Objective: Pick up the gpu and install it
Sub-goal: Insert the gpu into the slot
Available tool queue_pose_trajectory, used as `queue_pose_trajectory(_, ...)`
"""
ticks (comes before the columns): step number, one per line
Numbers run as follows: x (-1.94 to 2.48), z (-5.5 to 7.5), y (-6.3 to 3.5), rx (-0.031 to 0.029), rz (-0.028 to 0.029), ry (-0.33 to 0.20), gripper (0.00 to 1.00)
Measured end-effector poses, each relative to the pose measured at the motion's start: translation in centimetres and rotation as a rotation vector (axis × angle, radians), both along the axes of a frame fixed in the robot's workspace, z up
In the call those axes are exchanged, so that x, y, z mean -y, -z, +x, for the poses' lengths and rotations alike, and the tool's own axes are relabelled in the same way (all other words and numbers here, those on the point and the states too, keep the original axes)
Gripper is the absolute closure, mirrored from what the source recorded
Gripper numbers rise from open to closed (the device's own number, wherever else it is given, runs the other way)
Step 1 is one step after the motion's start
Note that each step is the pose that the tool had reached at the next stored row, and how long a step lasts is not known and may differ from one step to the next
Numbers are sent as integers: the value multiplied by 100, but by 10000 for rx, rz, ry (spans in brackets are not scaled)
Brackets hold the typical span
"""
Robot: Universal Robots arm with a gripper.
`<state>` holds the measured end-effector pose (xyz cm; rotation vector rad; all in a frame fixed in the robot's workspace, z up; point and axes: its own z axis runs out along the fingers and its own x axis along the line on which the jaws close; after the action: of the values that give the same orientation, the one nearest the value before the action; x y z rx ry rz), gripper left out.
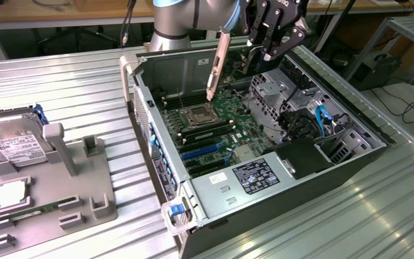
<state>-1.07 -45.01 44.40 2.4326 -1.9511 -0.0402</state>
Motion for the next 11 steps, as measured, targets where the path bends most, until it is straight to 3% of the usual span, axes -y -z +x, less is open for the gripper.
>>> queue_pose_trajectory(11, 1, -18, 1, 1, 0, -957, 73)
